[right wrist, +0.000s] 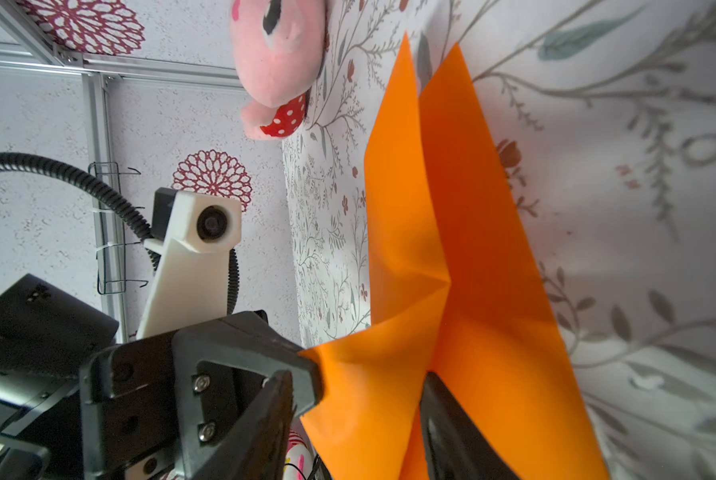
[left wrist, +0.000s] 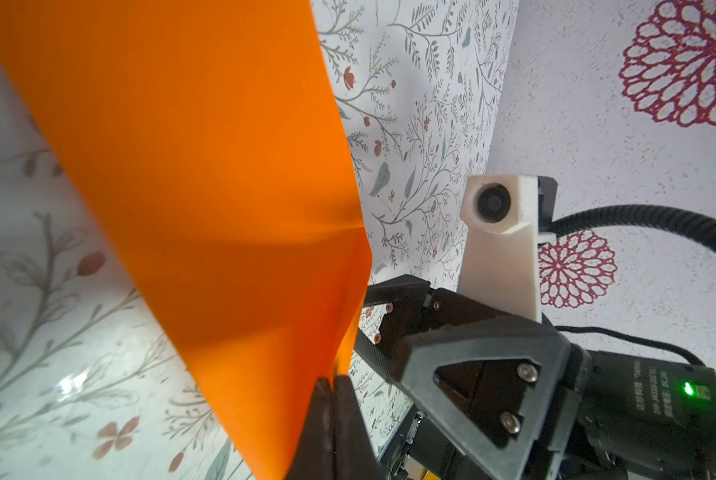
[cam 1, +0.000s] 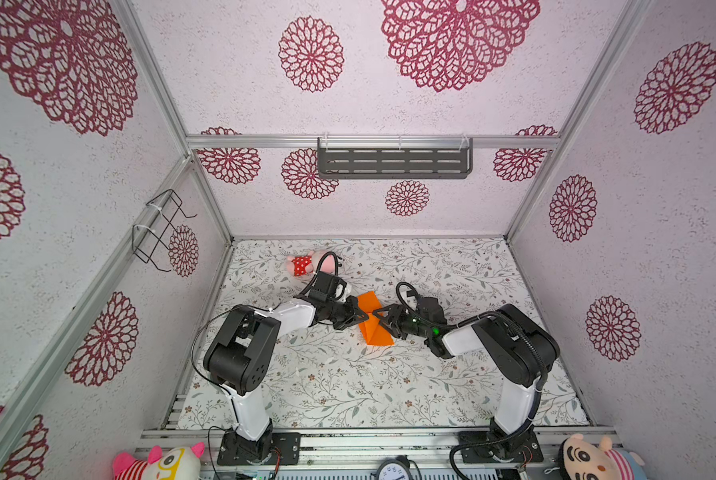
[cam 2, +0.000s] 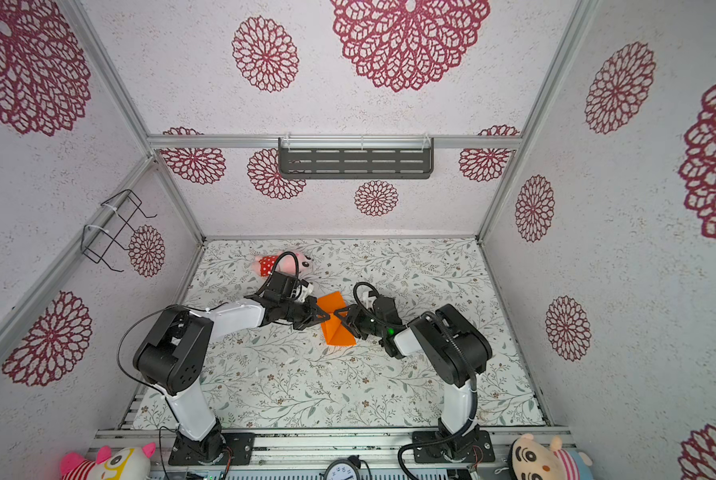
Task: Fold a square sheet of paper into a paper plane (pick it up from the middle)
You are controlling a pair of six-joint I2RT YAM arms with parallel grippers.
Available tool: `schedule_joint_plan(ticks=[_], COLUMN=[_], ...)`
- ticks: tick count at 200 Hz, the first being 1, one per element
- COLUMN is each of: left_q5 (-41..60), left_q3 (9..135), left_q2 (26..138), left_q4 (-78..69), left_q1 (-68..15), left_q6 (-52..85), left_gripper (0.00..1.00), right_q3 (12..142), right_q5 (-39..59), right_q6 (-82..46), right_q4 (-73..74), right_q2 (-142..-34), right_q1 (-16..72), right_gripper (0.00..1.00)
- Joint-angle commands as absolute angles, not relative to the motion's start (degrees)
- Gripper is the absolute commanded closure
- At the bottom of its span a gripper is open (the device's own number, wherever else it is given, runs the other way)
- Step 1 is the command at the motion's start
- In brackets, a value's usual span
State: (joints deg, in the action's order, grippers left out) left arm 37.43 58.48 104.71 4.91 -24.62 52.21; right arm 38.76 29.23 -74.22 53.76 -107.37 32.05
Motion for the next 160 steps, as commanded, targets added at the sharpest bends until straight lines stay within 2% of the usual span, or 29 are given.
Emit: schedule_joint_plan(ticks=[1, 19, 74, 98, 116, 133, 160], left_q5=[37.35, 36.71, 36.04, 35.40, 34.59, 33.42, 31.47], left_q3=[58.10, 58.10, 58.27, 58.66, 58.89, 58.98, 56.88], left_q2=[105.04, 105.53, 106.90, 107.23, 107.12, 106.48, 103.17], left_q4=[3.94, 4.54, 6.41, 7.62, 8.71, 9.78, 8.60], left_q1=[-24.11, -23.96, -23.81, -23.84, -23.75, -23.80, -23.69], left_q6=[53.00, 53.18, 53.21, 52.76, 52.56, 52.69, 55.28], left_gripper=[1.00, 1.00, 1.00, 1.00, 1.00, 0.91, 0.63], right_q3=[38.98, 38.98, 39.46, 39.39, 40.04, 40.55, 40.61], right_q5=[29.98, 29.88, 29.53, 29.36, 29.25, 28.79, 27.44], right_q6=[-74.53, -73.77, -71.22, -70.98, -70.37, -70.05, -70.61], right_q4=[57.68, 57.34, 56.22, 55.83, 54.46, 53.04, 52.80], right_q2=[-107.70, -107.72, -108.81, -109.12, -108.97, -108.47, -106.96], right_q1=[31.99, 32.00, 32.53, 32.62, 32.70, 32.70, 32.70], right_gripper=[0.54, 0.59, 0.63, 0.72, 0.83, 0.90, 0.94])
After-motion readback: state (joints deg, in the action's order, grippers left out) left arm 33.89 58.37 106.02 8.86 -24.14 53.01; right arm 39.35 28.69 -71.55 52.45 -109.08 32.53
